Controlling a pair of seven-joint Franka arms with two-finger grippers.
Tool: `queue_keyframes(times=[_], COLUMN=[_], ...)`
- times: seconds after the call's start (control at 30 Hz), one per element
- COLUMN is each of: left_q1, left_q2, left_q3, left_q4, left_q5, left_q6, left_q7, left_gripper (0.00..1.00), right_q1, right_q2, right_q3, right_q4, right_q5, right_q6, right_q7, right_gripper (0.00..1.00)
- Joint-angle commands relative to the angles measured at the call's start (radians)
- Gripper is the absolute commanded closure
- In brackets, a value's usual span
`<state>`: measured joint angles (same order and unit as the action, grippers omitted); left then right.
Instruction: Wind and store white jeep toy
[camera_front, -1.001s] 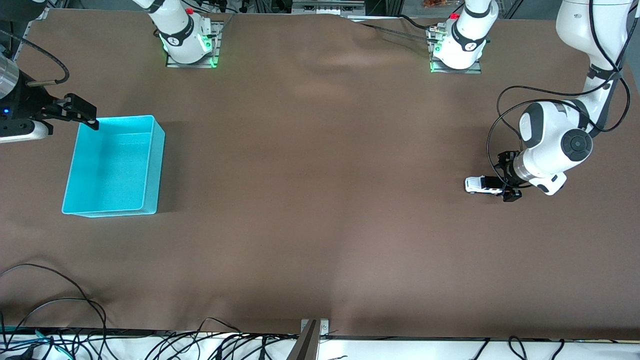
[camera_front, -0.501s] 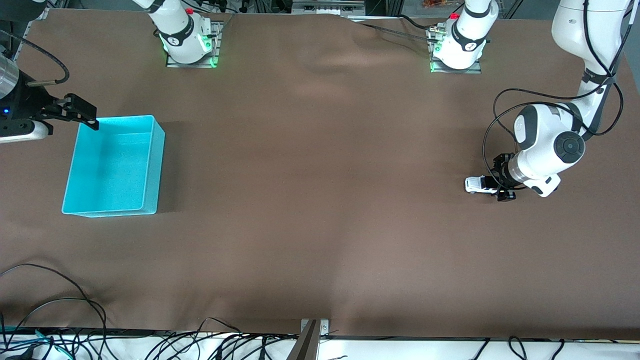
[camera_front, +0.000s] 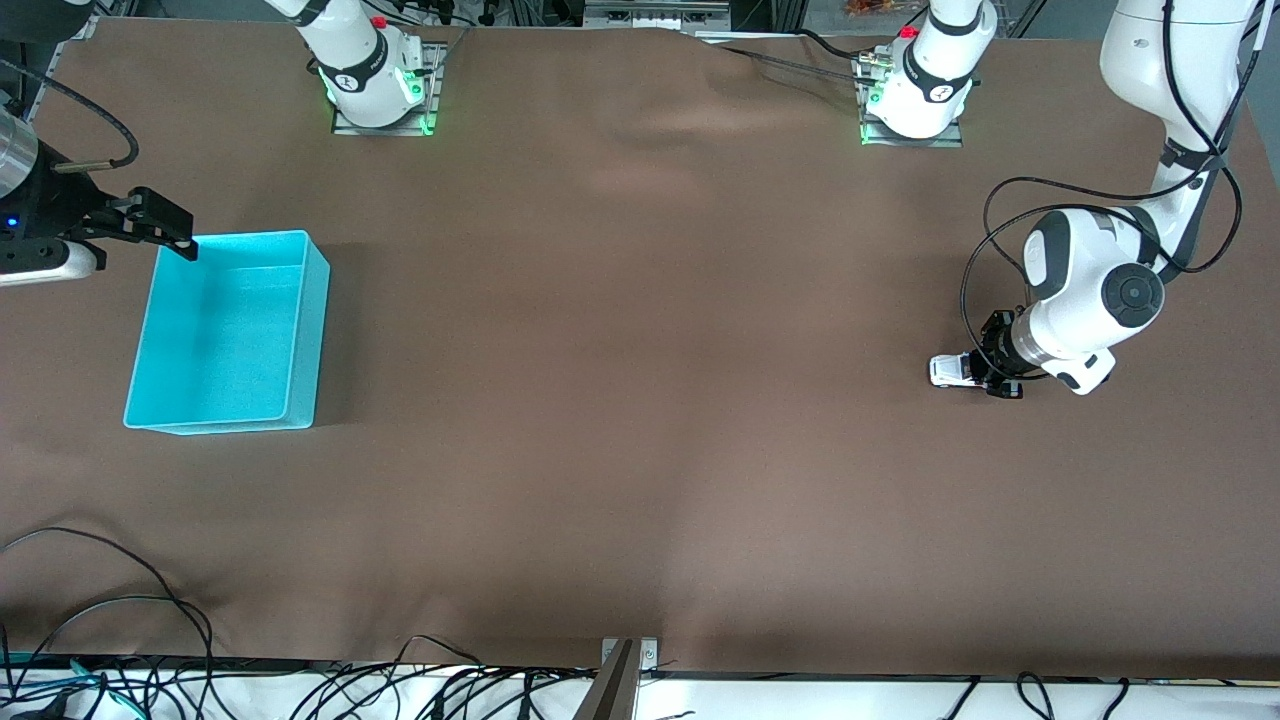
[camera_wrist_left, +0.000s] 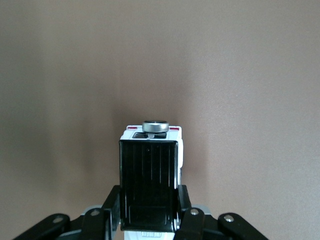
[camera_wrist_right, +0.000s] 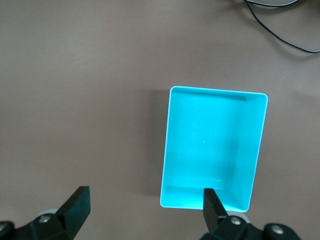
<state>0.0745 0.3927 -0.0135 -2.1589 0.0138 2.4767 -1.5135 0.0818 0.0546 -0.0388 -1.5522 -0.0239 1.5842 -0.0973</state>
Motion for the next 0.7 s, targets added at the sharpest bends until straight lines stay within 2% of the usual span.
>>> queue_keyframes(times=[0.0, 0.3, 0.67], left_q1=[-0.002, -0.004, -0.022], left_q2=[0.012, -0.037, -0.043], left_q3=[-0.002, -0.033, -0.123], left_q4=[0.019, 0.028, -0.012], left_q5=[-0.021, -0.015, -0.006], left_q6=[0.001, -0.038, -0.033], left_q7=[-0.004, -0.042, -0.142], left_gripper=[0.87, 0.87, 0.87], right_q1=[0.001, 0.001, 0.000], right_q2=[0.005, 0.005, 0.005], right_q3=[0.003, 0.003, 0.003], right_q4=[0.023, 0.023, 0.021], right_q5=[-0.002, -0.002, -0.002], right_q6=[-0.006, -0.003, -0.001], right_q7=[0.008, 0.008, 0.008], right_gripper=[0.00, 0.00, 0.00])
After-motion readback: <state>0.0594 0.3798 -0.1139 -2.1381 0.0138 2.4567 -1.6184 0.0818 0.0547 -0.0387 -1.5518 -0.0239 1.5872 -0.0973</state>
